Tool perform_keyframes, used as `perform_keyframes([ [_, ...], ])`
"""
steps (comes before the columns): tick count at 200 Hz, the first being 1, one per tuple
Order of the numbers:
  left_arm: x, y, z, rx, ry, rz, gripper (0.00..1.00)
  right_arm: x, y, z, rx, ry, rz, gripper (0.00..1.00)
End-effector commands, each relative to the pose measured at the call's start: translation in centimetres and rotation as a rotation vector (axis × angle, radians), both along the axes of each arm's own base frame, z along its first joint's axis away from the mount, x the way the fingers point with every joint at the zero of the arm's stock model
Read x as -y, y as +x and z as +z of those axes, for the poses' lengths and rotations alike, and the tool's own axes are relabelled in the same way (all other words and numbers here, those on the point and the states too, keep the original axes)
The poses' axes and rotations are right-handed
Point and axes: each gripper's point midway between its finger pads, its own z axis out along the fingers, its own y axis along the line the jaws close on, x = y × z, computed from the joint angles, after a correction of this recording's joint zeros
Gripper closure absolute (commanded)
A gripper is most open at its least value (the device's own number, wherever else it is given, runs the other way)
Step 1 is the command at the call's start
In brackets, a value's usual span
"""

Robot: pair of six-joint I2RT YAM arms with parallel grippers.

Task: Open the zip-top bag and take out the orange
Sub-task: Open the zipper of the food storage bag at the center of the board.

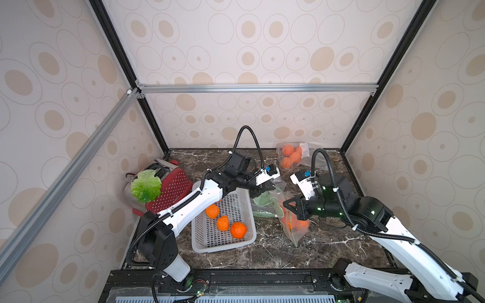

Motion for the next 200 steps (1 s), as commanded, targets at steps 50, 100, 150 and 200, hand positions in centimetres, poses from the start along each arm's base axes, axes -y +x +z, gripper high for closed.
perform_keyframes([
  [50,0.1,0.2,1.3,0.045,-0.009,-0.005,0.97,4.5,1.3,-4.1,-0.027,-0.304,-0.155,0.94],
  [100,0.0,0.1,1.4,0.049,-0.010,-0.007,0.97,5.6,0.5,-3.8,-0.009,-0.328,-0.149,0.93],
  [150,0.0,0.0,1.3,0.046,-0.010,-0.008,0.97,6.4,-0.2,-3.0,0.023,-0.321,-0.141,0.93],
  [200,0.0,-0.2,1.9,0.048,-0.023,-0.014,0.97,7.0,0.3,-5.1,-0.004,-0.410,-0.153,0.93],
])
